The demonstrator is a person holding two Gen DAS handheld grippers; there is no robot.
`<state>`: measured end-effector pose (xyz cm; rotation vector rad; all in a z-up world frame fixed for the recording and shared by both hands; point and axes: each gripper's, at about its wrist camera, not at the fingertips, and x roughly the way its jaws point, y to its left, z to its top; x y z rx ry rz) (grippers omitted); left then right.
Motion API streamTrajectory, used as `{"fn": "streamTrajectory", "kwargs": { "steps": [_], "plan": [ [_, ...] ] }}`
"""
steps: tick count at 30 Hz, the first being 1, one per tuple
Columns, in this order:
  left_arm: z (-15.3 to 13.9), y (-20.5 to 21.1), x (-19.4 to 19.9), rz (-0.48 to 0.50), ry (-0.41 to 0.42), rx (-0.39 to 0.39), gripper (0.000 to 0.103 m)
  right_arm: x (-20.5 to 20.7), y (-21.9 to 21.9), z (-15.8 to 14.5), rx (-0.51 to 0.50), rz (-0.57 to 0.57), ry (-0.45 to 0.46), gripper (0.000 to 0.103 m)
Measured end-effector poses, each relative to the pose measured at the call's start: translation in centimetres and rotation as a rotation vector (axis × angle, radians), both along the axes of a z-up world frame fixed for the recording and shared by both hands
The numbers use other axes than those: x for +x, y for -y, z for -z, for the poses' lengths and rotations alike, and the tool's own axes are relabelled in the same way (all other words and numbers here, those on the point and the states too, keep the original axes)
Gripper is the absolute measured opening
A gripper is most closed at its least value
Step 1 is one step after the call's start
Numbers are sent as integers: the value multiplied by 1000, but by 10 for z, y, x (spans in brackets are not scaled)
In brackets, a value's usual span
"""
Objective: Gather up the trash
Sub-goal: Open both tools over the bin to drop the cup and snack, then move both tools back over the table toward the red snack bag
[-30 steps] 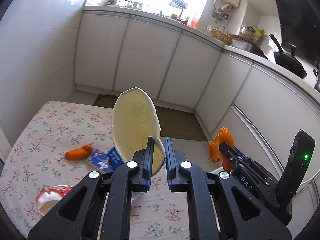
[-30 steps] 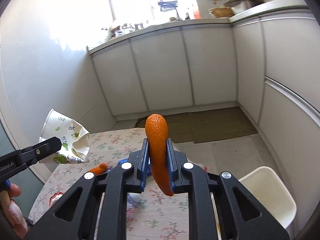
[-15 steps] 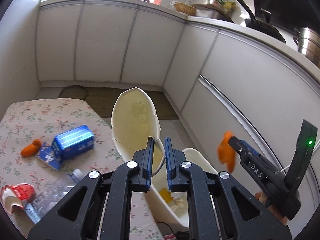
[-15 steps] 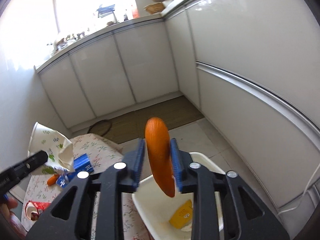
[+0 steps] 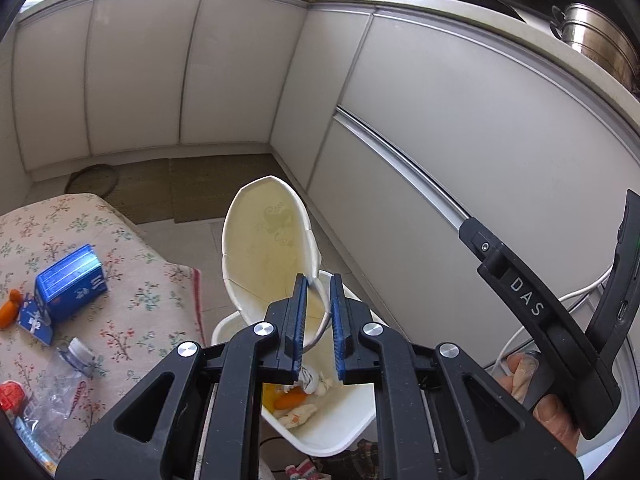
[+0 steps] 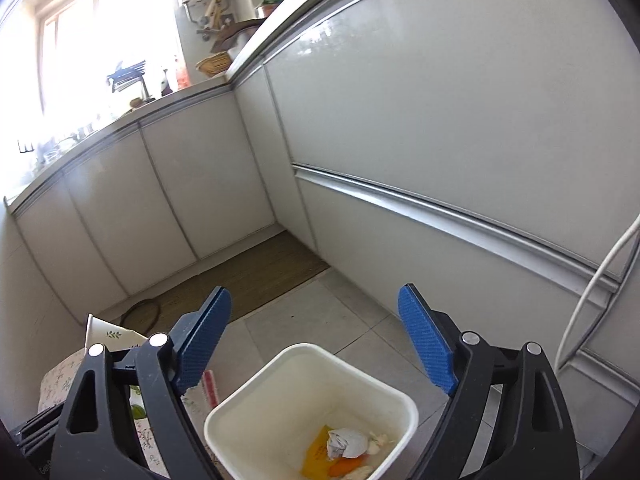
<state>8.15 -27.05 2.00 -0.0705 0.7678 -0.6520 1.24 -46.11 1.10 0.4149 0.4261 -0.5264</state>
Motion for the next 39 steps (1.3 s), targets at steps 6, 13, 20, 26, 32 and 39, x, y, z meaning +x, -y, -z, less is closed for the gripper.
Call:
{"fn": "streamTrajectory", "kwargs": {
  "steps": [6,13,20,26,32,39],
  "plan": [
    [6,19,10,55,-30,11,33,-5,11,3,7,72,-18,85],
    [6,16,2,-10,50,88,62,-6,7,2,-49,107,-33,88],
    [1,-8,0,-228,159,197,94,3,-20,-2,-173,93,-59,96],
    [1,-37,4,-327,134,222,96,15,-46,-1,-196,11,-82,96],
    [5,-78,5,-413,105,218,96,28,-85,2,-224,-104,-101,96],
    [8,-129,2,-520,80,214,96,33,-133,0,-287,-202,-92,96]
  ]
}}
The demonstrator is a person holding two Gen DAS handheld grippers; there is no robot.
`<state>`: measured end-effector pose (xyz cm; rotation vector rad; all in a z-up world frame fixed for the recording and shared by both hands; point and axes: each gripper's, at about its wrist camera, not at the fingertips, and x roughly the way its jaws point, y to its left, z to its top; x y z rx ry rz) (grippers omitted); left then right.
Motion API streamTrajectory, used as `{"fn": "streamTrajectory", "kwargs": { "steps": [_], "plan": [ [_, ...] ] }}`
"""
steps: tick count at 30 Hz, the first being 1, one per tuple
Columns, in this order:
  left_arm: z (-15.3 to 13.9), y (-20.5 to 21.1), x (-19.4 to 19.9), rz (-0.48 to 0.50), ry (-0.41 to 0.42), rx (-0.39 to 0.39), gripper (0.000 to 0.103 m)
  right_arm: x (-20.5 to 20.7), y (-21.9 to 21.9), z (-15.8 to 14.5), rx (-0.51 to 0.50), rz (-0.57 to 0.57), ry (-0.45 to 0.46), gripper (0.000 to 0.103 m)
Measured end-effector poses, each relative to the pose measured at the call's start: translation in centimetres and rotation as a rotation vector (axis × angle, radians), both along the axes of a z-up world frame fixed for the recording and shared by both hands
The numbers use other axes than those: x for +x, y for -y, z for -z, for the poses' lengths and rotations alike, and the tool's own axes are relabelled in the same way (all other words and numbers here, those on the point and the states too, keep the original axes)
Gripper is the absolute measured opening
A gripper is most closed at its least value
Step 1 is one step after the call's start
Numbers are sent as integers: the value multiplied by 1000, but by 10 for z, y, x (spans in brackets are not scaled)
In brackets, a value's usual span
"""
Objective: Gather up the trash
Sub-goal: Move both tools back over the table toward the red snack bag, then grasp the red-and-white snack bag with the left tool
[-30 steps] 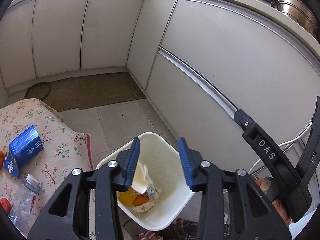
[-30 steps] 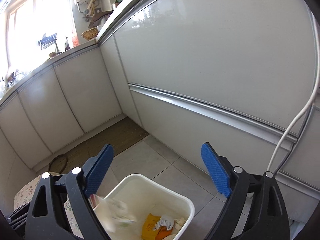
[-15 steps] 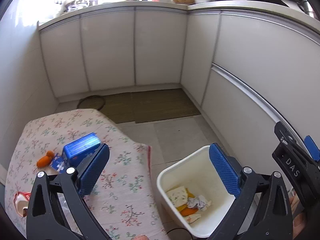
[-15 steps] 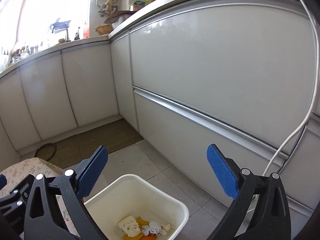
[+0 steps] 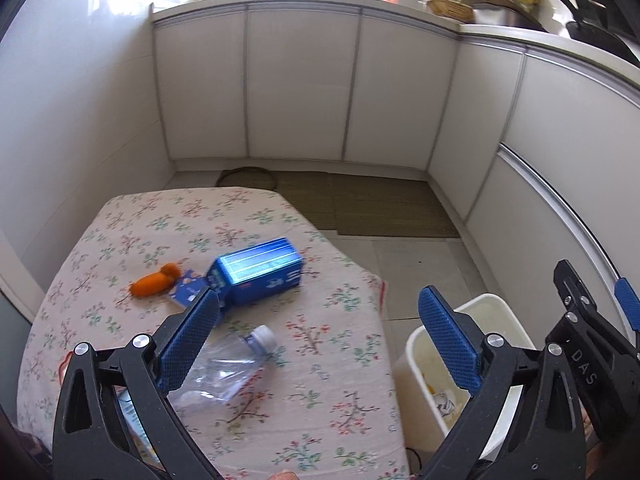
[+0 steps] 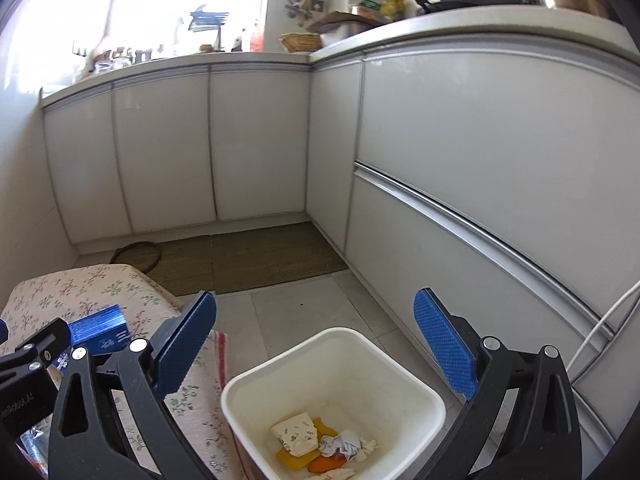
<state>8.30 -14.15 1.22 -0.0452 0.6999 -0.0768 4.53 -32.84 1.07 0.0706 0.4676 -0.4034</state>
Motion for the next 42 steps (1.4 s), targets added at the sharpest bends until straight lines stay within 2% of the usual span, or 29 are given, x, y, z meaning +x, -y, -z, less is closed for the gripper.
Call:
{"fn": "streamTrajectory", "kwargs": {
  "steps": [7,16,20,23,29,31,35,40,42],
  "plan": [
    [11,-55,-6,-105,-40,7,96,10,-44,2,-26,-108,-30,96],
    [27,-132,-14,-222,-101,44,96,17,-122,9,-93,-292,-58,96],
    [38,-165,-16,-233,-168,61,96,19,-153,14,-124,-357,-75,96],
    [44,-189,-20,-229,-202,111,96,22,-170,20,-141,-396,-98,96],
    [63,-211,-19,-23,-389,181,96,31,-186,28,-141,-435,-144,96],
    [72,-209,-21,44,-430,239,96,35,-187,32,-132,-444,-165,96],
    [88,-200,-22,139,-455,358,96,46,-186,45,-79,-483,-239,96],
    [102,-189,-13,226,-455,465,95,60,-179,62,95,-587,-321,96],
    [104,-189,-8,236,-451,468,89,64,-178,68,142,-612,-344,96]
  ]
}}
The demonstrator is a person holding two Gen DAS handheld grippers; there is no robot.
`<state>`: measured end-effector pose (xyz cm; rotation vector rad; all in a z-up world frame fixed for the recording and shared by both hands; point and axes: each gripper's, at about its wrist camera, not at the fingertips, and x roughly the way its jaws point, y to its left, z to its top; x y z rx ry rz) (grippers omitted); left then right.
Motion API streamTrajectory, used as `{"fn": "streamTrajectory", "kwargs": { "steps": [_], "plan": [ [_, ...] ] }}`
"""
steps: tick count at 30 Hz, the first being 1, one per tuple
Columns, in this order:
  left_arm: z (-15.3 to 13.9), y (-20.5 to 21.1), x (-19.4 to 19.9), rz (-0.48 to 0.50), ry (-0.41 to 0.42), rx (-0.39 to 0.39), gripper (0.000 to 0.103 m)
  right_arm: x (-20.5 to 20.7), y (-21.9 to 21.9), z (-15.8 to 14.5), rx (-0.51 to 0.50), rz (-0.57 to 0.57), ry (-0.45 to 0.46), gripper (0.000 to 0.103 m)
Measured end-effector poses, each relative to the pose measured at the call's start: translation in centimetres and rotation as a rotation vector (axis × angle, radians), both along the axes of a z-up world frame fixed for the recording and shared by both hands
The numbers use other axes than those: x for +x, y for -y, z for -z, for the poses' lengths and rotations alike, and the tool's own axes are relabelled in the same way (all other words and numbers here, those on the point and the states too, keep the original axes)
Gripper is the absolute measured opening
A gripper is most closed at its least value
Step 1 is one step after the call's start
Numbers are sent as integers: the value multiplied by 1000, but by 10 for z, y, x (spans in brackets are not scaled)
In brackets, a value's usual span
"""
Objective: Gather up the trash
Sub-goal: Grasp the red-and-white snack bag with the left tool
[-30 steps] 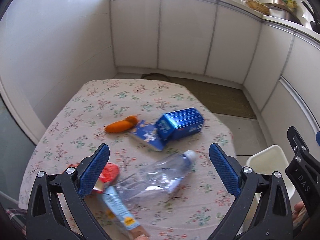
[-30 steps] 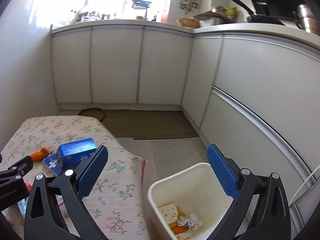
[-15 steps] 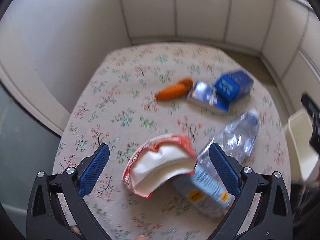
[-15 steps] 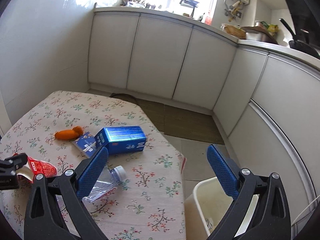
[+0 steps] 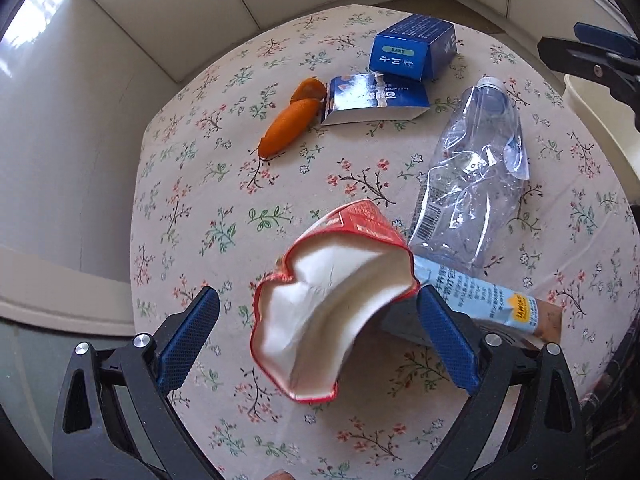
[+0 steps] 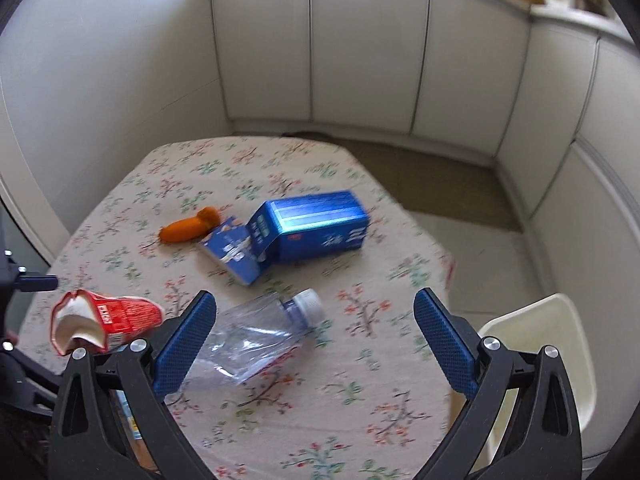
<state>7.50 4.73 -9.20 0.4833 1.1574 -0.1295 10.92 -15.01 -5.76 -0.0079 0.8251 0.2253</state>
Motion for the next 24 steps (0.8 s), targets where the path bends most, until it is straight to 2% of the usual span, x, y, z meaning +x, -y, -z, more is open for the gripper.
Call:
{"fn": "streamTrajectory", "kwargs": {
  "steps": [1,2,6,8,13,16,18,24],
  "plan": [
    [0,0,2,4,-1,-13,84,1,-1,2,2,-5,-4,96],
    [-1,-1,3,10,-2,-42,74,2,-3,3,-3,-15,-2,96],
    [-3,-5,3,14,25,-92,72,5,-20,8,-54,-109,15,96],
    [-6,-14,2,-10,45,-145,71,8,-33,10,-85,-169,32,96],
    [-29,-72,9,-225,106,-426,71,15,-69,9,-192,-332,110,96],
    [-36,-110,14,-362,135,-583,71,27,-103,15,-291,-460,135,96],
    [-36,-123,16,-408,141,-627,71,43,-133,22,-380,-546,128,96],
    [-42,-152,27,-488,161,-767,71,85,-192,41,-488,-667,77,89]
  ]
}}
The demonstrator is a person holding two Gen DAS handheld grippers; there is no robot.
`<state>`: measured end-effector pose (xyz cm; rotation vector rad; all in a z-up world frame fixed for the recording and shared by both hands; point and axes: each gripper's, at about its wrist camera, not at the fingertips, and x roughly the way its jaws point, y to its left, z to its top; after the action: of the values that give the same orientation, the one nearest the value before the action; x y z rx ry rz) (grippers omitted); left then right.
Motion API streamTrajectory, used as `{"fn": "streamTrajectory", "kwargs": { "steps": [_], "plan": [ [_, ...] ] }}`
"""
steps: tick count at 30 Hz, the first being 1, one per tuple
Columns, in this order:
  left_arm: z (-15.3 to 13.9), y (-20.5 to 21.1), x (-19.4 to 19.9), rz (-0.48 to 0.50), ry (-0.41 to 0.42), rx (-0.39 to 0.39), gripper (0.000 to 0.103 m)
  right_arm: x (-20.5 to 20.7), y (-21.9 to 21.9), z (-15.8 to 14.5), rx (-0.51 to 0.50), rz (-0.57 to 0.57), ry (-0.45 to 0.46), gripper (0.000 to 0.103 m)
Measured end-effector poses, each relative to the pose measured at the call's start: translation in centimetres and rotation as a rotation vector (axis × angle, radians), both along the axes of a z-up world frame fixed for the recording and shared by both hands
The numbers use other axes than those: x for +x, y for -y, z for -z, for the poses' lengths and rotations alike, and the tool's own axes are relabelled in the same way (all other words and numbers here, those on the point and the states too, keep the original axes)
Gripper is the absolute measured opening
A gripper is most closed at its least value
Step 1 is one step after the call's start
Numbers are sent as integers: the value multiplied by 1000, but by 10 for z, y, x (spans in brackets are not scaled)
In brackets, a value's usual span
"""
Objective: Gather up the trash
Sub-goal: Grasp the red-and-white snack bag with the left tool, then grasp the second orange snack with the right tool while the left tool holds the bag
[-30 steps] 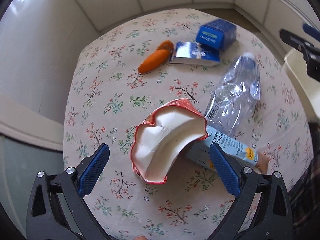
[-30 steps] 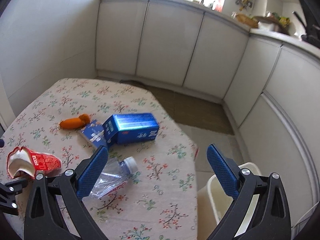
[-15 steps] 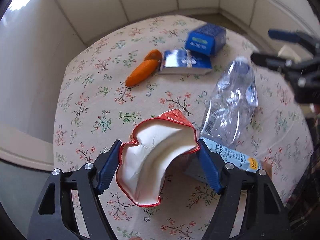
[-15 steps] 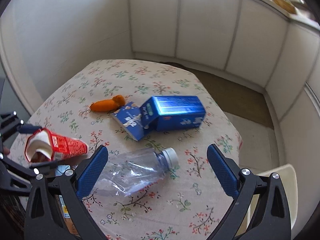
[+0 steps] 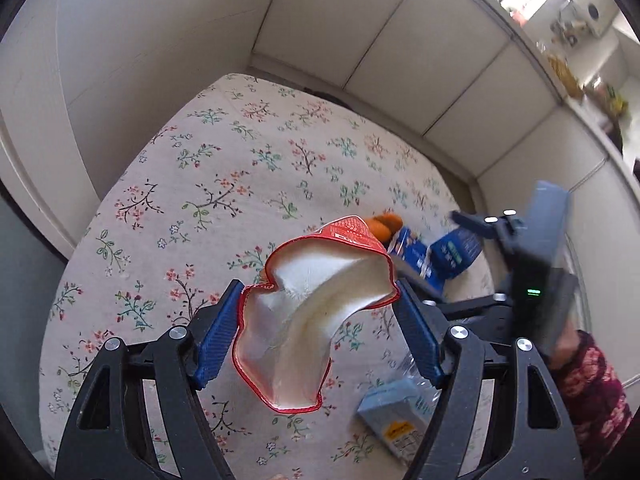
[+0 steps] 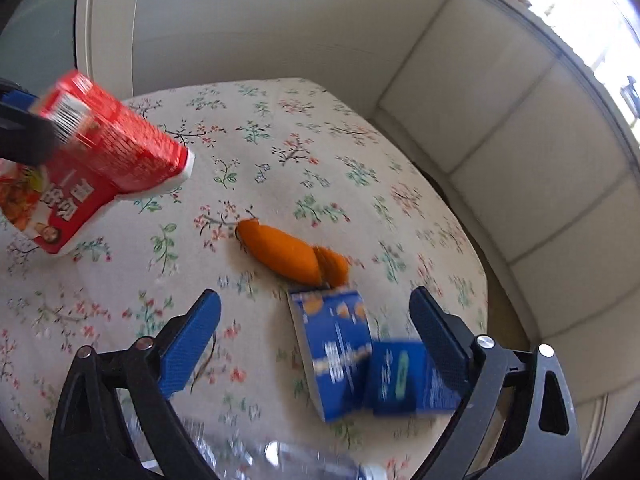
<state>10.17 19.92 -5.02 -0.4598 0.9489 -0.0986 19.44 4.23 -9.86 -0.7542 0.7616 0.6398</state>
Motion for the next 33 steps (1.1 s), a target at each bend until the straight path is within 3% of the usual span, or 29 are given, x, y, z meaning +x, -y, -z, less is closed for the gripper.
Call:
{"fn": "streamTrajectory", "kwargs": {
  "steps": [5,7,8,10,15,18,25,33],
  "plan": [
    [-7,-19,-2,-47,23,-69,72,24,-34,33,-111,-52,-50,80],
    [-9,-24,-3,-57,33,-83,72,31,-40,43,-134,-61,-80,69],
    [-9,-26,-3,-62,35,-86,72,34,-43,44,-124,-62,-84,68],
    [-8,-29,-2,-66,29,-95,72,41,-47,43,-113,-50,-103,44],
    [-6,-35,-2,-95,19,-110,72,46,-52,44,-98,-22,-137,24],
    [-4,-41,-2,-122,19,-118,71,55,-44,35,-13,51,-175,15],
    [-11,-46,-6,-167,59,-119,71,47,-23,-2,215,168,-190,10],
    [-26,-39,-12,-186,138,-110,71,13,-6,-54,413,207,-114,10]
  ]
}}
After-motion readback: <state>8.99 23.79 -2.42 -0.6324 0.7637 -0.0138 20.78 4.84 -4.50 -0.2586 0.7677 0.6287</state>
